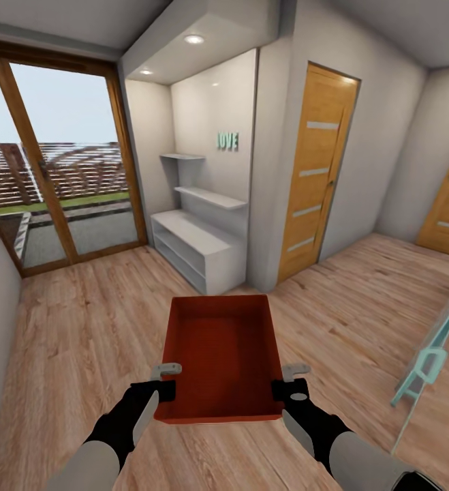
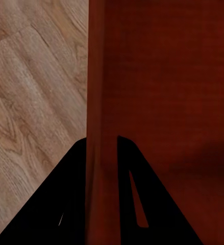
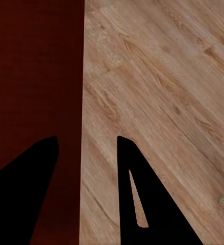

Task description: Move the two storage containers from the living room to the garage. In the garage, place one container on the floor and stack the other container on top of it (either order is fine).

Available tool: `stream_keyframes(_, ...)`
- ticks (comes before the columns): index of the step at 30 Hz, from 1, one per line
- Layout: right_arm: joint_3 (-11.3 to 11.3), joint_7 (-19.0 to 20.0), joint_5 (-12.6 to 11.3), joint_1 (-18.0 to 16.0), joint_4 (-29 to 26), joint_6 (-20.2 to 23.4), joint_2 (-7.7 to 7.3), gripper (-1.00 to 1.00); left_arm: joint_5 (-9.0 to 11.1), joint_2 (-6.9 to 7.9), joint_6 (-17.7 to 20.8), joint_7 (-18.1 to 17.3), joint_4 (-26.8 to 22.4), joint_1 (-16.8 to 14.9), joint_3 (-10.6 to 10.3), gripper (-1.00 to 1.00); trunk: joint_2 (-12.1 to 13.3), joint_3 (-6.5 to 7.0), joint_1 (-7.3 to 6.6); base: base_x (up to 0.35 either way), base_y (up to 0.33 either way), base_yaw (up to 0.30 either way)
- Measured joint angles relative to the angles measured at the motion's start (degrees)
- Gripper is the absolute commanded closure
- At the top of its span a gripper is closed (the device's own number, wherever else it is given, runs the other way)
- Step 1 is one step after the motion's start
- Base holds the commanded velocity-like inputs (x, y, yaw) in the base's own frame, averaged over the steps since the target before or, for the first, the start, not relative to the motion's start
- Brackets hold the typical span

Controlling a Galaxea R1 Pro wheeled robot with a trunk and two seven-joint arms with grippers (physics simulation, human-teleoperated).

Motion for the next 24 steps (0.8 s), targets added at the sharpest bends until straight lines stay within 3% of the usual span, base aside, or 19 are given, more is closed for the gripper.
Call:
stream_keyframes(7,0.0,0.0,-0.1,0.0,0.0,0.0,0.01,1.0,0.0,0.0,0.0,0.0,0.0,0.0,0.1,1.0,0.0,0.0,0.0,0.323,0.0,-0.042)
stream_keyframes(24,0.1,0.0,-0.2,0.0,0.0,0.0,-0.02,1.0,0.0,-0.01,0.0,0.0,0.0,0.0,0.0,1.0,0.0,0.0,0.0,0.323,0.0,-0.281)
